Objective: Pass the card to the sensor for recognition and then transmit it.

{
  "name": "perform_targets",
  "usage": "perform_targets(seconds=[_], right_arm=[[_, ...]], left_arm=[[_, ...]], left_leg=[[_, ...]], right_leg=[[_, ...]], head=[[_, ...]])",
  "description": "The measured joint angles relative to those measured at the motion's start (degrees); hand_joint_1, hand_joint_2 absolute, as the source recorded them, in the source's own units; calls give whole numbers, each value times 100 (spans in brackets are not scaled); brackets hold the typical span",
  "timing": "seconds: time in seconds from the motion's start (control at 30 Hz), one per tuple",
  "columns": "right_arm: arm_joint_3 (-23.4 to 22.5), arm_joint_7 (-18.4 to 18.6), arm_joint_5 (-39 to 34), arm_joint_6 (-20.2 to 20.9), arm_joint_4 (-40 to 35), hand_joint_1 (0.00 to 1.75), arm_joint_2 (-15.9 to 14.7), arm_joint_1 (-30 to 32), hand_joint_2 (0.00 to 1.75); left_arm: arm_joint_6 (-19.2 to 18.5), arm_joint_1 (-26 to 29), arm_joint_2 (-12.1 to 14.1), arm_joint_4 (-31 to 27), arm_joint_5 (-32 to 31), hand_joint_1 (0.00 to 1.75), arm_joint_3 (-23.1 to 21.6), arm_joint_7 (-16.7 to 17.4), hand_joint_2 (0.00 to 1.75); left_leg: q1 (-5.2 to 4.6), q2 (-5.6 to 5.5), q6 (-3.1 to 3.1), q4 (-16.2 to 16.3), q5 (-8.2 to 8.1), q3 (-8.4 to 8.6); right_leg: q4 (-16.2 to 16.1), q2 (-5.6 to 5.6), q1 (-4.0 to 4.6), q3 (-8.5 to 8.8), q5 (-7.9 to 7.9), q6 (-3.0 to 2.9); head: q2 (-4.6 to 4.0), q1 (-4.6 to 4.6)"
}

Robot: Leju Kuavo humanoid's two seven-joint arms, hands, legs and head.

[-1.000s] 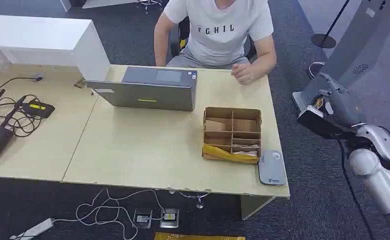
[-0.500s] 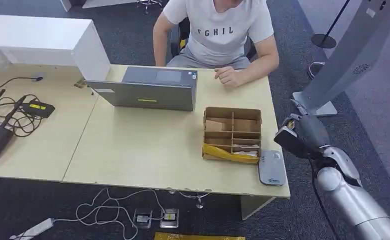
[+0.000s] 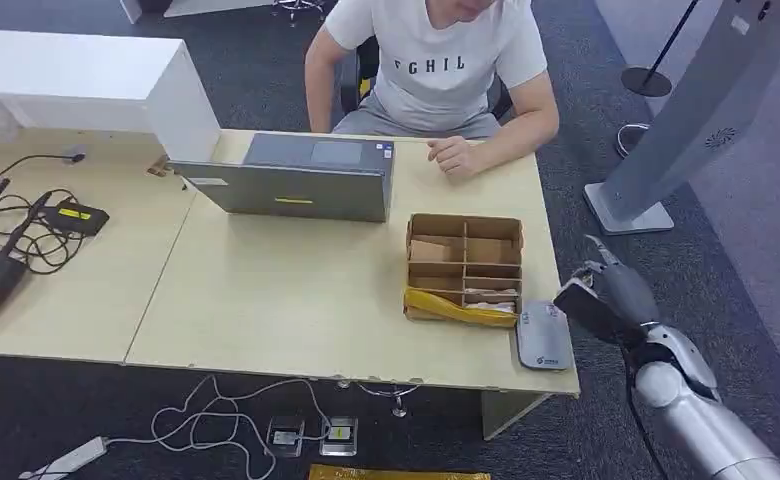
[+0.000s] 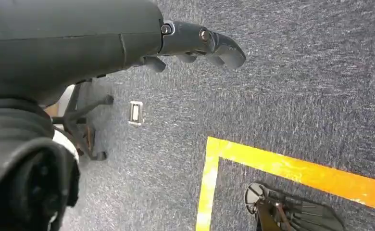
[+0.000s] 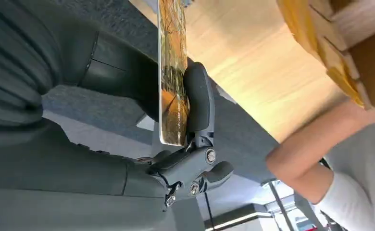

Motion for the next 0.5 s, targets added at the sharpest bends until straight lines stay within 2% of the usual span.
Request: perform_targets(seconds=[0.37,0.5], right_arm=[[53,83,0,-9,-4,175,-50,68,175],[236,171,-4,-15,-13,175,-15,164,175]], left_arm=[[24,0,-2,0,28,0,0,-48,0],[144,-1,-4,0,68,0,2,-20,0]], left_leg=[[0,0,0,0,0,1],[1,1,0,0,0,1]], right_leg=[[0,0,0,0,0,0],[1,-1,1,2,0,0]], head=[[0,0],[0,0]])
